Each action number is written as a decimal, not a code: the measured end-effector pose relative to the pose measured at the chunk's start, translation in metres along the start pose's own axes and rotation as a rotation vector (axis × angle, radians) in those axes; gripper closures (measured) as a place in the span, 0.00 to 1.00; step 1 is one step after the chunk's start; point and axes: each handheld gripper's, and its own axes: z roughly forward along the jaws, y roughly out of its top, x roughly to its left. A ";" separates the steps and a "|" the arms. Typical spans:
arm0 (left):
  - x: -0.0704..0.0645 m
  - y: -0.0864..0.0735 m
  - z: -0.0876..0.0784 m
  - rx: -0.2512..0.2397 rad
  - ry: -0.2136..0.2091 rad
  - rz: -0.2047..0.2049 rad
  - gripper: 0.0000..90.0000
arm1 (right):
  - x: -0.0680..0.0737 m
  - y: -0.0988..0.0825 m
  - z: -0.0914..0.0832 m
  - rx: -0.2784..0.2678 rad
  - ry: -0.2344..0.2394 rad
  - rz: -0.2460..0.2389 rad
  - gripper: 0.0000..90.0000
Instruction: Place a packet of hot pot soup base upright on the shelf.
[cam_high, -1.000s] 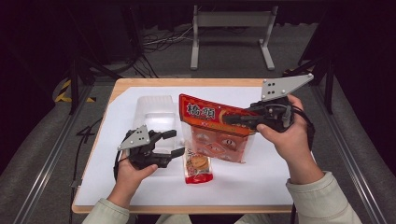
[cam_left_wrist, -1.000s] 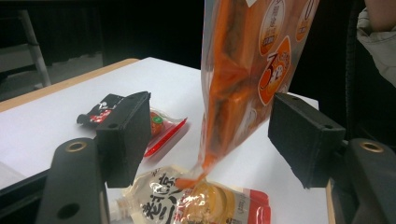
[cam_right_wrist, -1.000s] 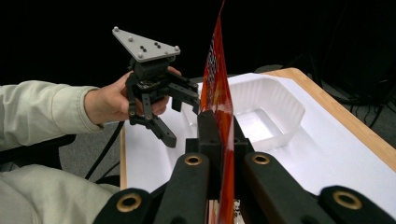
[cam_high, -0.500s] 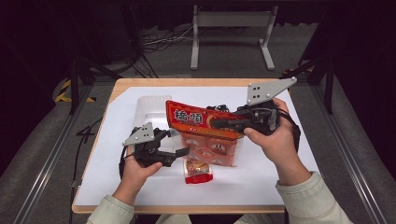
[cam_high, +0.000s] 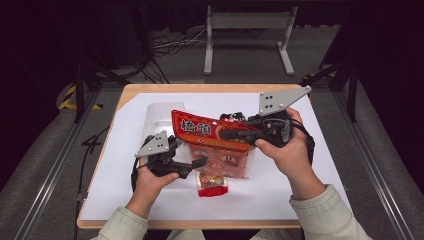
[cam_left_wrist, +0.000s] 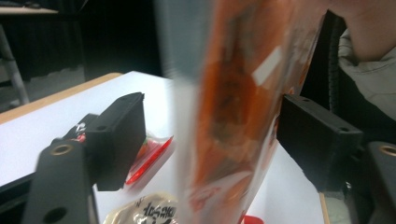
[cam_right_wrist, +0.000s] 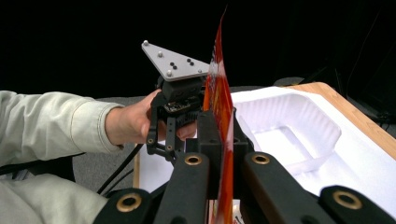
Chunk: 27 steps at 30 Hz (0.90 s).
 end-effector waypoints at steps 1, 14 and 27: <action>0.000 0.000 0.001 -0.003 -0.002 0.004 0.30 | 0.000 0.000 0.001 -0.003 0.000 0.001 1.00; -0.008 0.008 0.006 -0.023 -0.053 0.070 0.57 | -0.002 -0.006 0.004 -0.030 0.000 0.017 1.00; -0.018 0.012 0.007 0.019 -0.129 0.045 0.78 | -0.004 -0.014 -0.005 -0.049 -0.009 0.025 1.00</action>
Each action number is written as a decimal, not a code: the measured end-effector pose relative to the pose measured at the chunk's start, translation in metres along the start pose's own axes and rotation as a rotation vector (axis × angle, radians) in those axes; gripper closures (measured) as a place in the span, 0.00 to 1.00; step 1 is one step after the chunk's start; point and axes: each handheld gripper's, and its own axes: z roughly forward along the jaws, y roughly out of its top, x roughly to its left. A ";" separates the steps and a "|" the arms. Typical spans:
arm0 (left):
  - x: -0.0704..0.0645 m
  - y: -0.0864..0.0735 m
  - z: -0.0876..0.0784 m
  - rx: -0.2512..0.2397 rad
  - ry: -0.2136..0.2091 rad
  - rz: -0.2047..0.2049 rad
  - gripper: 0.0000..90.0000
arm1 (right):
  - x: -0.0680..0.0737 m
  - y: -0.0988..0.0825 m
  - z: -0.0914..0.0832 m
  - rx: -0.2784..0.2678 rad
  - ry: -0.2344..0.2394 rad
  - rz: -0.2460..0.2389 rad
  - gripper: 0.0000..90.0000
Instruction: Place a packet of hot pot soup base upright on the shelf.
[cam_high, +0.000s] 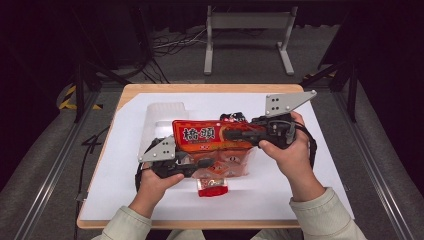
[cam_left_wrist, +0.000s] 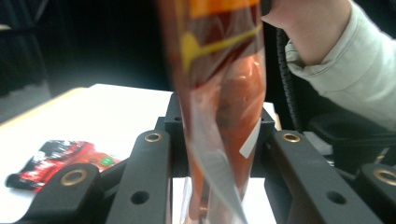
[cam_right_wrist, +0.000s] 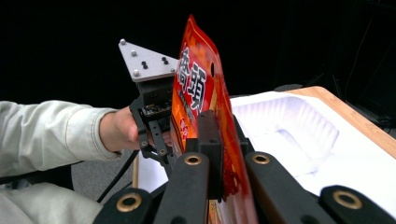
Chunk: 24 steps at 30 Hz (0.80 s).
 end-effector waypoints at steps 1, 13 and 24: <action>0.000 0.000 0.000 0.001 -0.001 -0.006 0.78 | 0.001 0.000 0.001 0.005 -0.009 -0.009 1.00; 0.001 -0.002 0.003 -0.004 0.005 -0.016 0.78 | 0.000 -0.002 0.000 0.007 -0.026 -0.031 1.00; -0.002 0.000 0.001 -0.025 0.019 -0.025 0.78 | 0.001 -0.002 -0.001 0.004 -0.034 -0.051 0.99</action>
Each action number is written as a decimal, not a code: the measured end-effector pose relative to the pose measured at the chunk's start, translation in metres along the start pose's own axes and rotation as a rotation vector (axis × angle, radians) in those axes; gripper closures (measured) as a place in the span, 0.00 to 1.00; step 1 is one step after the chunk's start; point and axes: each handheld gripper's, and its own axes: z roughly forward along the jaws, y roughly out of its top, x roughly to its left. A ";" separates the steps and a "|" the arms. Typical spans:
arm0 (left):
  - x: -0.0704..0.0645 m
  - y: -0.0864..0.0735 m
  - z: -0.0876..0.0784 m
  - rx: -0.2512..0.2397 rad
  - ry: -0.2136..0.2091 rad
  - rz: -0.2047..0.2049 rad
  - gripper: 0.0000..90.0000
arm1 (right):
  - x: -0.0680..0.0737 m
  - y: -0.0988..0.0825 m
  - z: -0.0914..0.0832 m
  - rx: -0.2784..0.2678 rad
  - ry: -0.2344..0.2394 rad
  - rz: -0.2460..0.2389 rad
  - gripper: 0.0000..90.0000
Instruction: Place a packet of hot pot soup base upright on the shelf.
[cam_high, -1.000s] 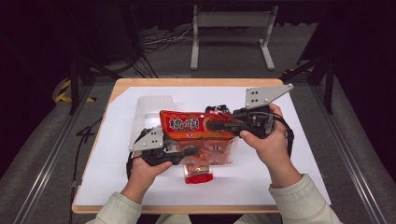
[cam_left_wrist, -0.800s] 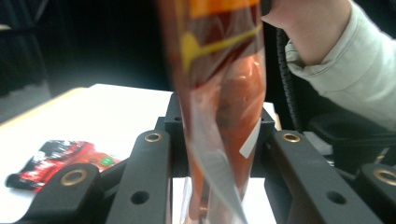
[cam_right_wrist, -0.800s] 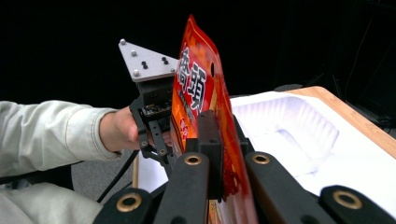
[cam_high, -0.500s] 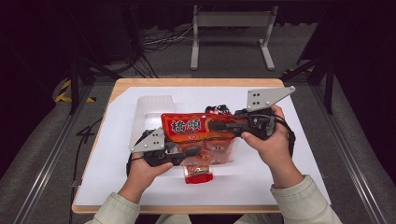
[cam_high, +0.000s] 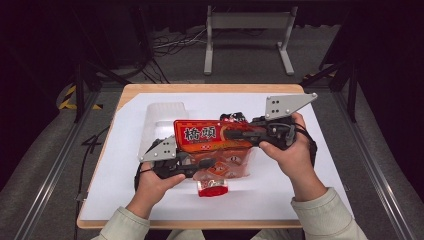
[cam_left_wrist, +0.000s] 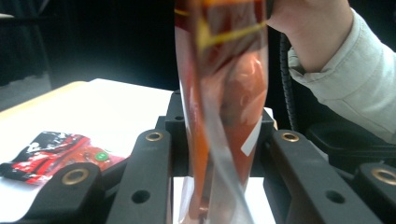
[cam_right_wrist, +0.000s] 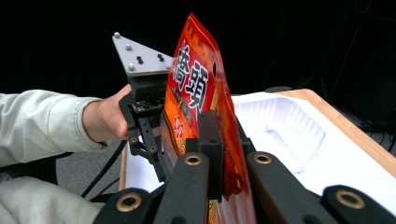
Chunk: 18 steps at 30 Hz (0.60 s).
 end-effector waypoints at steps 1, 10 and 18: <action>0.001 0.000 0.000 -0.010 -0.007 -0.006 0.78 | -0.001 0.000 -0.001 -0.005 -0.003 0.000 0.98; 0.002 0.009 0.001 -0.005 0.007 0.012 0.78 | -0.005 -0.002 -0.017 -0.057 -0.062 0.022 0.74; 0.011 0.022 -0.002 0.000 0.015 0.002 0.79 | -0.007 -0.015 -0.039 -0.055 -0.133 0.030 0.67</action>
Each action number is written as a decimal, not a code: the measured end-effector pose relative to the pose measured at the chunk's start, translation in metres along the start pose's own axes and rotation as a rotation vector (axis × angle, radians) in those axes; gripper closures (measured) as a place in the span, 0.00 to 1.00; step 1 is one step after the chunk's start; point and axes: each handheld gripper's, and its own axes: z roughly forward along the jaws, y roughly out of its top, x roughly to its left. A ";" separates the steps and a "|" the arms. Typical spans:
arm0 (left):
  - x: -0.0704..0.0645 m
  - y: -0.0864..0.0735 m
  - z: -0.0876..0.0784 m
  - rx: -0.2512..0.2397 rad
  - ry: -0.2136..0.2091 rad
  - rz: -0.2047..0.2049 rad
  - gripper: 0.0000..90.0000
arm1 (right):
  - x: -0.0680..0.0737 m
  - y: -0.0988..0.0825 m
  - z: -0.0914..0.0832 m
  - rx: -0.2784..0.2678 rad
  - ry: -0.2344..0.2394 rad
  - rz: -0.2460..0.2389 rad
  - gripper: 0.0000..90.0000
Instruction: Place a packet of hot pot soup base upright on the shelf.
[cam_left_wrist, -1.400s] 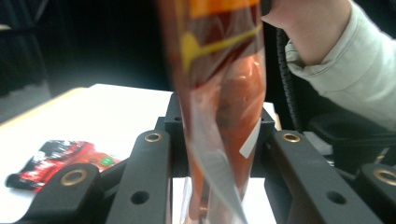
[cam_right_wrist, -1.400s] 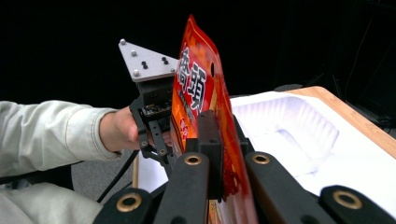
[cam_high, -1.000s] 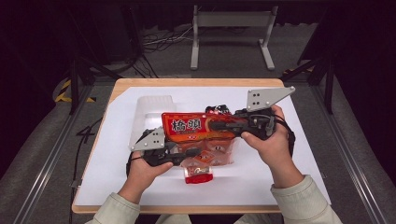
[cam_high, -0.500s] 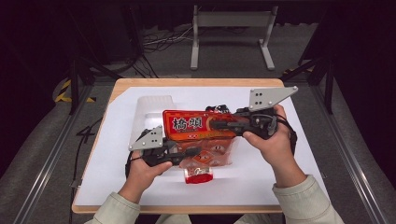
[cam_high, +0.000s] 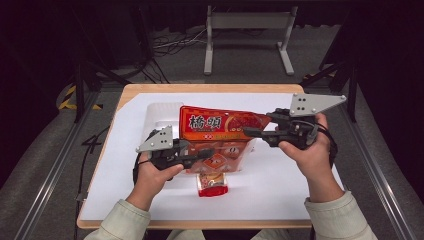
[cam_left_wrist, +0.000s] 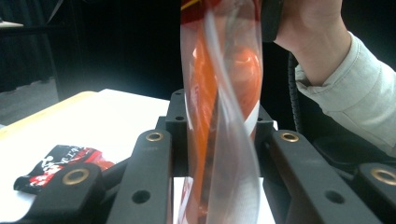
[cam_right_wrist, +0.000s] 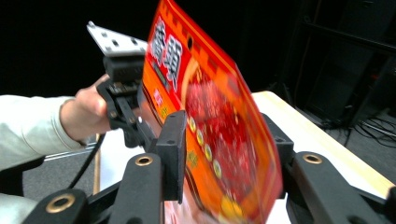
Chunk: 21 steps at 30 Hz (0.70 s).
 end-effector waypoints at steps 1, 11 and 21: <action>0.001 0.001 0.000 0.003 -0.002 0.002 0.78 | -0.002 -0.004 -0.003 -0.005 -0.007 0.010 0.67; 0.014 0.015 -0.003 -0.028 0.016 -0.006 0.78 | -0.017 -0.033 -0.029 -0.035 -0.092 0.074 0.54; 0.020 0.029 -0.001 -0.008 0.032 -0.026 0.78 | -0.026 -0.070 -0.032 -0.040 -0.116 0.141 0.53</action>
